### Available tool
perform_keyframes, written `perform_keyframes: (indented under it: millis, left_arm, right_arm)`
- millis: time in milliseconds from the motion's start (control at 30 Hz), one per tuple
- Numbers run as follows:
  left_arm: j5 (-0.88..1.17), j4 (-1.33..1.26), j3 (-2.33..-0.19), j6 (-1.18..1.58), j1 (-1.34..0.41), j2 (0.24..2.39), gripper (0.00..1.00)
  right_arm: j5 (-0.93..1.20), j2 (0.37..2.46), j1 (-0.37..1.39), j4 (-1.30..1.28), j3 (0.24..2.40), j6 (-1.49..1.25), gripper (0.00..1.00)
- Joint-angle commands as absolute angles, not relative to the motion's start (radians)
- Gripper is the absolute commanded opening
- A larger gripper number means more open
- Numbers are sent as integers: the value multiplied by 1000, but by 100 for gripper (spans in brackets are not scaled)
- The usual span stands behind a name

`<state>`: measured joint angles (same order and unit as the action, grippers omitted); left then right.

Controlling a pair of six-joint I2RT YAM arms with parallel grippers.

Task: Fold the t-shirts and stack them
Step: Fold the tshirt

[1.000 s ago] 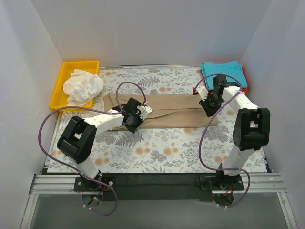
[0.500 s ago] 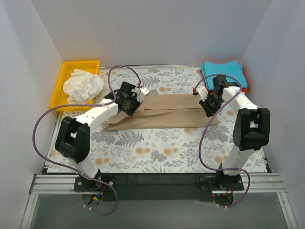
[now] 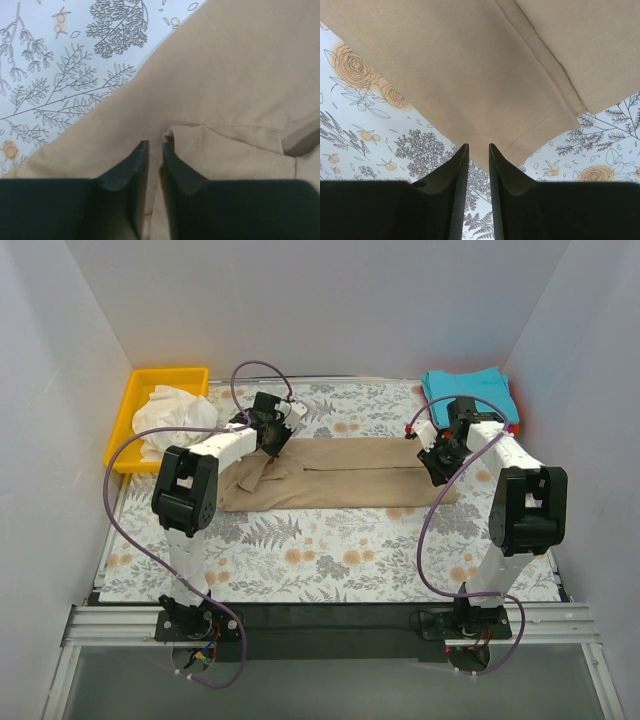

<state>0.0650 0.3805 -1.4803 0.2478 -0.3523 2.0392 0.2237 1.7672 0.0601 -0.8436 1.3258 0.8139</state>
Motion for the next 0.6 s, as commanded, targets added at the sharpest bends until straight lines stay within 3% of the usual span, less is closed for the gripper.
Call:
perform_keyframes:
  millis: [0,33,167,300,567]
  left_arm:
    - [112,379,-1539,247,-328,2005,19]
    - [133,393,-1542,265,-316,1991,27]
    - [231,501,-1493,259,-275,1841,39]
    - [304,575,-1390,213,-252,1701,35]
    - [275,652,-1197,146,-249,1620,29]
  right_arm:
    - [244,1761,57,-857,1339,810,26]
    - [247,1763,57,-856,1338,810,26]
    - [253,1764,57,-854,1333,807,26]
    - [265,1764,57,-856,1336,799,26]
    - [272,1770,58,-856,1342,779,26]
